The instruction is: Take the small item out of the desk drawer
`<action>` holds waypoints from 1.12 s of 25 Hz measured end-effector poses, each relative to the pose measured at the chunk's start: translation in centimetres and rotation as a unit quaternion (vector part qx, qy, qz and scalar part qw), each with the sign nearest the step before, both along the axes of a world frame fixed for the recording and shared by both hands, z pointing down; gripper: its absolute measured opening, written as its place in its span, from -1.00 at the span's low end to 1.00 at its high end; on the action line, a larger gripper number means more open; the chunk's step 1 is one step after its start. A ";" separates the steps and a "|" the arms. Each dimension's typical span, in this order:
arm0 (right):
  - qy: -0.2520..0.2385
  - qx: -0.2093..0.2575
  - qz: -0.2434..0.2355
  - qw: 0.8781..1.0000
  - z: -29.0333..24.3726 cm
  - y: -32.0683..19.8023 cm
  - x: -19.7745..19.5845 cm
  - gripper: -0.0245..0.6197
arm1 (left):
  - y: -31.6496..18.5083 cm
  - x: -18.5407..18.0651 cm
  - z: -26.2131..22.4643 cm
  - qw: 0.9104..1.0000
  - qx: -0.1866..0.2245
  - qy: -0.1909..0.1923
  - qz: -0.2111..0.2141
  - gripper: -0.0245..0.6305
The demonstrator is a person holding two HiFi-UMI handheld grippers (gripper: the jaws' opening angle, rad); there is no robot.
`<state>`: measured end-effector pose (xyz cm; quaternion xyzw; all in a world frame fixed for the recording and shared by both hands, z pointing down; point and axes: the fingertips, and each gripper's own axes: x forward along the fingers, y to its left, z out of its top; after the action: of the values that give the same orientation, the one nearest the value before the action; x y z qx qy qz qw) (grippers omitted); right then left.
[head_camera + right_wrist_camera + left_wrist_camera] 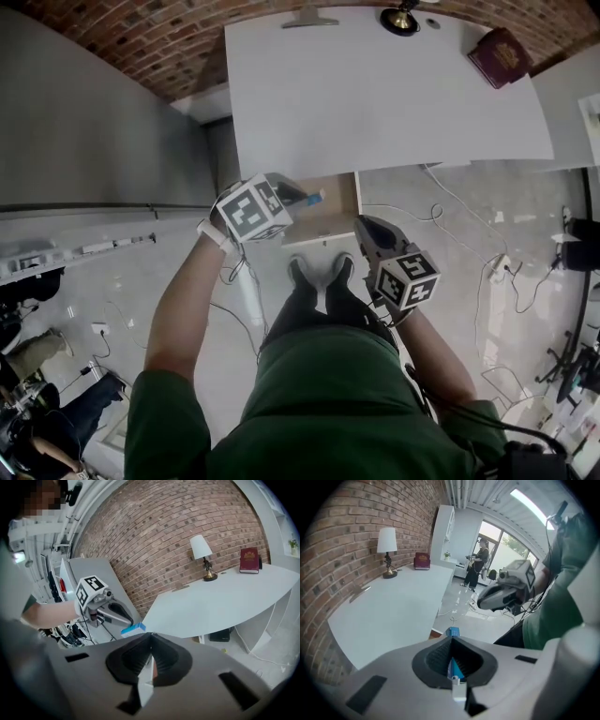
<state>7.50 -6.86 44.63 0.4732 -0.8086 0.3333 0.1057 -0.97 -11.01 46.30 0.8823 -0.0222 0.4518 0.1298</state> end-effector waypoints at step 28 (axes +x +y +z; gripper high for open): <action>0.015 0.018 0.032 0.999 -3.7 -1.5 2.4 -0.91 | -8.6 0.2 6.7 0.981 0.173 -0.074 -0.055 -0.91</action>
<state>9.90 -8.37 40.92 0.5054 -0.7973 0.3148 0.0991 -0.75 -19.58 53.02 0.8531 -0.1579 0.4972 -0.0023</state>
